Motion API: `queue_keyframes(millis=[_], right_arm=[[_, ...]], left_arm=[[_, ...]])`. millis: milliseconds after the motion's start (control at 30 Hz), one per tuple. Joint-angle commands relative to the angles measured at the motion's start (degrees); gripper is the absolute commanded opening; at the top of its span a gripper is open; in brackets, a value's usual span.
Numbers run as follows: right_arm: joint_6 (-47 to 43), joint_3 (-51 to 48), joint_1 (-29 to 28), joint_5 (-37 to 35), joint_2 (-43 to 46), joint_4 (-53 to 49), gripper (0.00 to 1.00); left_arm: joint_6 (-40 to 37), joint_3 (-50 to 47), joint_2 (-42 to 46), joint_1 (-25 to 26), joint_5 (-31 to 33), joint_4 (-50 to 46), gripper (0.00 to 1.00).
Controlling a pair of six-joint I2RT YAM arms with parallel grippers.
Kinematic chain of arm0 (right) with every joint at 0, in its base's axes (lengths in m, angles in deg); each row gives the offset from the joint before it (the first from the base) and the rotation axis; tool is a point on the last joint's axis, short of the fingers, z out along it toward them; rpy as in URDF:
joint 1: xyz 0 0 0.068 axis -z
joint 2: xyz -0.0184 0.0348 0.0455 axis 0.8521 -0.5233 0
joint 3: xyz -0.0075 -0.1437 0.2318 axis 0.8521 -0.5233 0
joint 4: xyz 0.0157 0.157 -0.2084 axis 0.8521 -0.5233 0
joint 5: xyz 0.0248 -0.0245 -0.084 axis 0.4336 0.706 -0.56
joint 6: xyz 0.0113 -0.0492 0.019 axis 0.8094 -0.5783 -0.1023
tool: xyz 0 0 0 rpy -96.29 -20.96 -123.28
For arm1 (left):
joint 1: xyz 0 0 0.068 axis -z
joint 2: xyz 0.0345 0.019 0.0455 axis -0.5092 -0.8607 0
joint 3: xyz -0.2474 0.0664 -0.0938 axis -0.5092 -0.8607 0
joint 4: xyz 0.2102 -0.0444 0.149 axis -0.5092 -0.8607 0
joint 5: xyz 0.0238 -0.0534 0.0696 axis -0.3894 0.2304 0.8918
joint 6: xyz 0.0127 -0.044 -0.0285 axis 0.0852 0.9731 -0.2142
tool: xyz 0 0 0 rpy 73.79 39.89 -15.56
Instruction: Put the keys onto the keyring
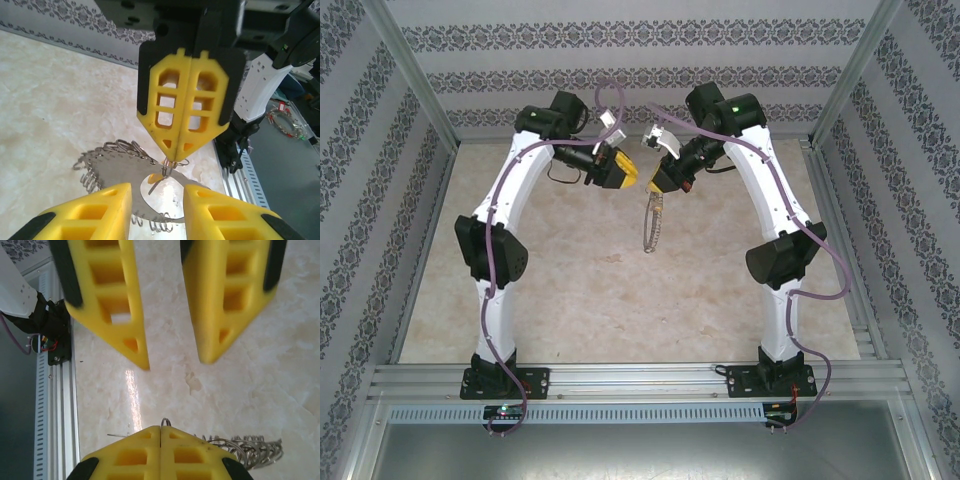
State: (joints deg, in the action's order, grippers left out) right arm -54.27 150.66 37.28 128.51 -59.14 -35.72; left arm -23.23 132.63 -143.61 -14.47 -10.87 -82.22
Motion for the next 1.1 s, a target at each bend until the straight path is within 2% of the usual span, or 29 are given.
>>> queue_keyframes(millis=[0, 567, 1067], right_arm=[[-1.90, 1.93, -0.36, 3.39, 0.91, -0.69, 0.00], [-0.53, 2.00, -0.41, 4.99, 1.52, 2.77, 0.00], [1.60, -1.49, 0.59, 6.05, 3.55, 7.59, 0.00]], left_arm=[[-3.36, 1.50, -1.32, 1.71, -1.73, -3.35, 0.33], [-4.37, 1.86, -2.45, 2.93, -5.55, -4.51, 0.33], [-4.71, 1.78, -2.57, 2.92, -7.40, -4.40, 0.06]])
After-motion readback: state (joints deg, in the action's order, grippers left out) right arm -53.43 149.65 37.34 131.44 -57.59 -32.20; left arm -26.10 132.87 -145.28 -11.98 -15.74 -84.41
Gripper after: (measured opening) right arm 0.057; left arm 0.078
